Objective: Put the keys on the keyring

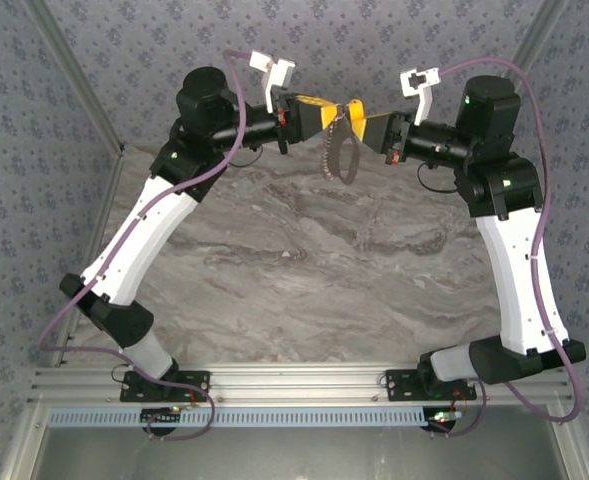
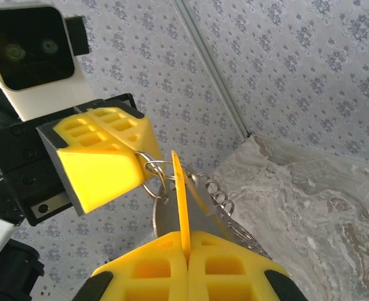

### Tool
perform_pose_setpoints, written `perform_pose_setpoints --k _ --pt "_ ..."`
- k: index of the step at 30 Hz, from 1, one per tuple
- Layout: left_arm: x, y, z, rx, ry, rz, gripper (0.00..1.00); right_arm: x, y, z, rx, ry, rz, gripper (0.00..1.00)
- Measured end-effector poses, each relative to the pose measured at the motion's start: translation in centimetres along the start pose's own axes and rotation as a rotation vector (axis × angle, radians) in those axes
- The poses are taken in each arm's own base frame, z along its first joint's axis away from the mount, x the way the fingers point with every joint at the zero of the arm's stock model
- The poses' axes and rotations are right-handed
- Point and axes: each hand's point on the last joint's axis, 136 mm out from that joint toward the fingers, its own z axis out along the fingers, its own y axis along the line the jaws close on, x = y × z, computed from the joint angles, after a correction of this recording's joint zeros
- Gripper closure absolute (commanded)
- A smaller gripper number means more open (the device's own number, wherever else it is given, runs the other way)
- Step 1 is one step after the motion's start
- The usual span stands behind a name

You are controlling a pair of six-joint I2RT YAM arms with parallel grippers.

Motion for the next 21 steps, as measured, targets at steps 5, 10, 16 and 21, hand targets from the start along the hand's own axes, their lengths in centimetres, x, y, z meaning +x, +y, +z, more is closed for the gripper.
perform_pose_setpoints --k 5,10,16,21 --pt "0.0 0.0 0.0 0.000 0.001 -0.001 1.00 -0.1 0.7 0.2 -0.023 -0.002 -0.005 1.00" --pt "0.0 -0.1 0.0 0.004 0.003 -0.002 1.00 -0.2 2.1 0.9 -0.057 0.009 -0.025 1.00" --pt "-0.1 -0.1 -0.1 0.000 0.002 -0.001 1.00 -0.1 1.8 1.3 -0.047 0.024 -0.035 1.00" --pt "0.1 0.0 -0.1 -0.005 0.007 -0.007 1.00 -0.2 1.1 0.9 -0.025 0.020 -0.037 1.00"
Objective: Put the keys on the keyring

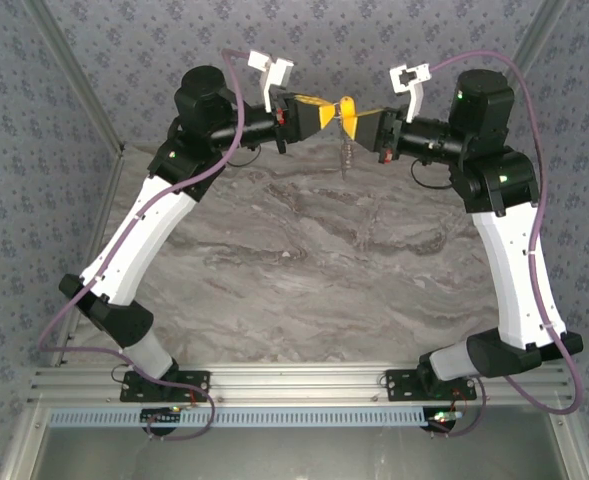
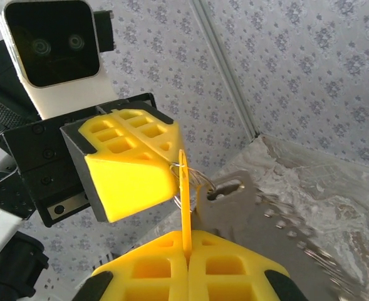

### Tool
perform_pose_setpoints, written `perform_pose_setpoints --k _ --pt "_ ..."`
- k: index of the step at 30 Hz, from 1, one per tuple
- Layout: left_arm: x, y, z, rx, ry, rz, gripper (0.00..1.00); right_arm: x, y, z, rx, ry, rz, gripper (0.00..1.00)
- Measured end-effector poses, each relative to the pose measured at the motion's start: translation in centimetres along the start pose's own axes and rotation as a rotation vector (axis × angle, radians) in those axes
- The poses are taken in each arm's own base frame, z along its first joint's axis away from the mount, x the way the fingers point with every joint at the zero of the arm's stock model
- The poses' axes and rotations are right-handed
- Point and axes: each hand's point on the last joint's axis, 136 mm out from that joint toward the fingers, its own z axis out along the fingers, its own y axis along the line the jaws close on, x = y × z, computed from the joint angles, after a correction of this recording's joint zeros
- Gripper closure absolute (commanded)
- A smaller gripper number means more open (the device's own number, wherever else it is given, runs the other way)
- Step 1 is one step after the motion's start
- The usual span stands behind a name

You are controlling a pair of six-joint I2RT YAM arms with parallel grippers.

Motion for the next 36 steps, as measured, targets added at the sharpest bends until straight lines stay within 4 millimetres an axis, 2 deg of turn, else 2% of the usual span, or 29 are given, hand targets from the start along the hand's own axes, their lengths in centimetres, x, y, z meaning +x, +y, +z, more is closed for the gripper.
perform_pose_setpoints --k 6,10,14,15,19,23,26,30,33,36 --pt "0.0 0.4 0.0 -0.022 -0.003 0.002 1.00 1.3 -1.9 -0.7 0.044 0.012 0.039 1.00" --pt "0.2 0.7 0.0 -0.034 0.003 -0.008 1.00 2.2 -2.2 -0.6 0.040 0.026 0.055 1.00" --pt "0.3 0.7 0.0 -0.036 0.006 -0.011 1.00 2.3 -2.4 -0.5 0.039 0.023 0.055 1.00" --pt "0.3 0.7 0.0 -0.036 0.006 -0.011 0.98 2.2 -2.4 -0.5 0.039 0.021 0.054 1.00" --pt "0.6 1.2 0.1 -0.049 0.008 -0.020 0.77 2.0 -2.5 -0.5 0.042 0.013 0.060 1.00" --pt "1.7 3.2 0.0 -0.100 0.013 -0.041 0.60 2.6 -3.7 -0.3 0.071 0.020 0.093 1.00" --pt "3.2 5.6 -0.8 -0.173 0.024 -0.078 0.53 4.1 -5.2 0.3 0.092 0.051 0.132 1.00" --pt "4.7 8.2 -2.6 -0.267 0.026 -0.117 0.48 7.4 -7.7 1.4 0.126 0.116 0.206 1.00" --pt "5.2 9.2 -4.4 -0.328 0.012 -0.128 0.46 10.3 -9.9 2.3 0.158 0.173 0.269 1.00" --pt "5.1 9.1 -6.1 -0.370 -0.011 -0.126 0.44 12.9 -11.9 3.1 0.184 0.221 0.324 1.00"
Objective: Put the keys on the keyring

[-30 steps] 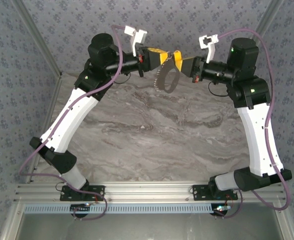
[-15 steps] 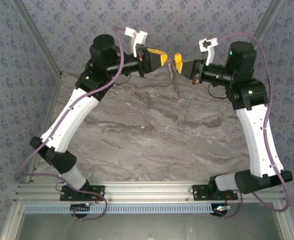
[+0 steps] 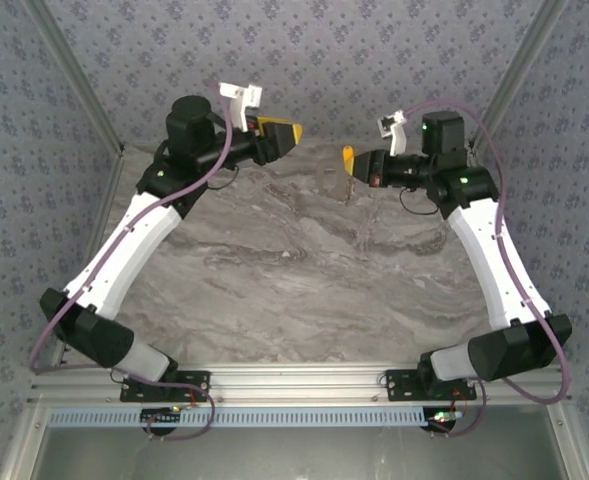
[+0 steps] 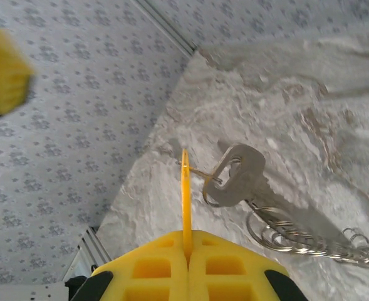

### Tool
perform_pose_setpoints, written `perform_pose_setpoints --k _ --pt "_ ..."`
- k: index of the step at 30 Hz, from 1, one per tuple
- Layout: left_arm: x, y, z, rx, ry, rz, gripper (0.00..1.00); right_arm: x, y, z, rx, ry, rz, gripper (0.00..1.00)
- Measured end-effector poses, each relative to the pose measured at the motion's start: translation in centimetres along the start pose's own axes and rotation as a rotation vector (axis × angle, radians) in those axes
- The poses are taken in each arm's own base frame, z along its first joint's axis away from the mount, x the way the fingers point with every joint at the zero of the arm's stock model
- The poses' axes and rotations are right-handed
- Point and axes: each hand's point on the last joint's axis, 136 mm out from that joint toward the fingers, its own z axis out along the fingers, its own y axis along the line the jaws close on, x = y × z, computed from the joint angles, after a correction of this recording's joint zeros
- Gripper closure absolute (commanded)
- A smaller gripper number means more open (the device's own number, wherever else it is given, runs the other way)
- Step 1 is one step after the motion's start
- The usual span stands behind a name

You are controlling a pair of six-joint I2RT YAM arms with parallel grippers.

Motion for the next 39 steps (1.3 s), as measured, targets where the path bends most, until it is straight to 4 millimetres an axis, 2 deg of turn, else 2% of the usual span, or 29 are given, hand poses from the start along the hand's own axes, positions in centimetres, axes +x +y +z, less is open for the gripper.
perform_pose_setpoints --k 4,8,14,18,21,26,35,39 --pt "0.1 0.1 -2.3 -0.036 -0.030 0.004 0.42 1.8 -3.0 2.2 0.031 0.051 0.062 1.00" --pt "0.4 0.3 -3.9 -0.069 -0.051 0.006 0.40 2.7 -5.5 4.3 0.056 0.086 0.102 1.00" --pt "1.8 1.5 -4.9 -0.114 -0.043 -0.013 0.39 4.2 -9.3 7.1 0.103 0.140 0.156 1.00" --pt "3.1 2.3 -5.1 -0.136 -0.024 -0.033 0.39 5.2 -11.1 8.7 0.131 0.171 0.178 1.00" --pt "3.6 2.7 -5.3 -0.149 -0.018 -0.046 0.39 6.3 -11.5 10.1 0.140 0.205 0.181 1.00" --pt "4.1 2.8 -5.8 -0.159 -0.019 -0.058 0.39 9.0 -11.2 13.2 0.144 0.291 0.172 1.00" --pt "5.0 3.0 -6.4 -0.166 -0.024 -0.090 0.39 15.5 -10.1 18.1 0.181 0.428 0.161 1.00" --pt "5.5 3.3 -6.3 -0.170 -0.017 -0.101 0.38 19.2 -10.0 19.7 0.205 0.482 0.192 1.00"
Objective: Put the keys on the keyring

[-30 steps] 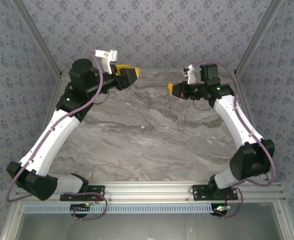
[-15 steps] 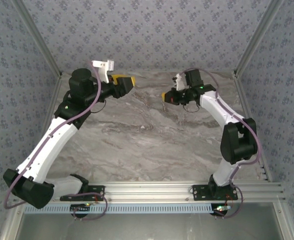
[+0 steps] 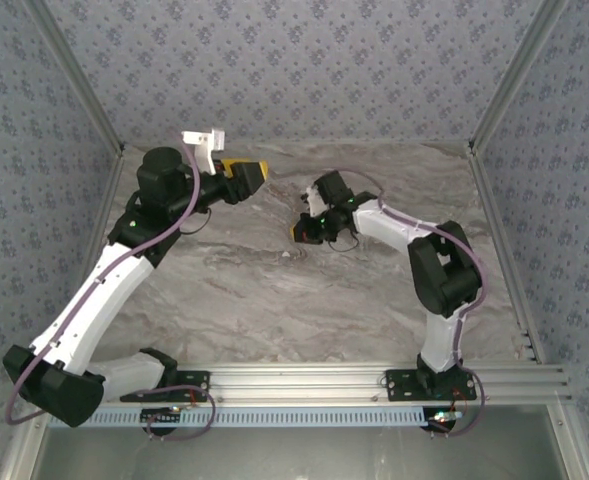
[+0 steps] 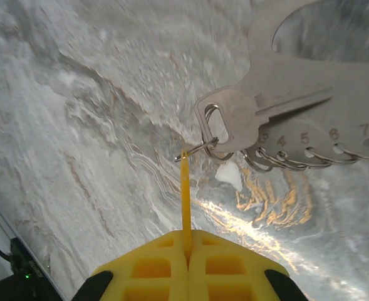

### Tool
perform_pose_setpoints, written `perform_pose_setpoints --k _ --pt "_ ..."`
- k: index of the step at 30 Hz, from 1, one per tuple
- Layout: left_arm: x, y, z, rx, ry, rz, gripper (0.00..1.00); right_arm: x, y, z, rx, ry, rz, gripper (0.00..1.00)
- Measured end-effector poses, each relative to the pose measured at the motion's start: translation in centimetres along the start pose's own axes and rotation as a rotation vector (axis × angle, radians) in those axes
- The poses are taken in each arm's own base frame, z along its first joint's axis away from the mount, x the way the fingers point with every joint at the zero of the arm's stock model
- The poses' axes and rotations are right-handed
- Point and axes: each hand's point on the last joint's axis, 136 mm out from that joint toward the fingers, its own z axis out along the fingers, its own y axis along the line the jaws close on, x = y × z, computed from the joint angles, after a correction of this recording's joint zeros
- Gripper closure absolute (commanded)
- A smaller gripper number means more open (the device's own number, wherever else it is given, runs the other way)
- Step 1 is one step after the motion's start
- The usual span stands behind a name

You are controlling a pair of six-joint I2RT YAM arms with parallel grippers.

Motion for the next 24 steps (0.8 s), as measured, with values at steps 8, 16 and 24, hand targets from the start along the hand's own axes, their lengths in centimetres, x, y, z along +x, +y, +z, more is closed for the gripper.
perform_pose_setpoints --k 8,16,24 --pt "0.8 0.6 0.2 -0.009 0.015 -0.014 0.35 3.7 1.9 3.5 -0.029 0.088 0.001 0.42" --pt "1.9 1.5 0.3 -0.031 0.028 -0.009 0.17 1.4 6.3 -5.5 -0.167 -0.082 -0.070 0.00" --pt "1.8 4.6 -1.7 -0.186 -0.104 0.056 0.02 -2.9 -1.2 -19.4 -0.003 -0.469 0.022 0.00"
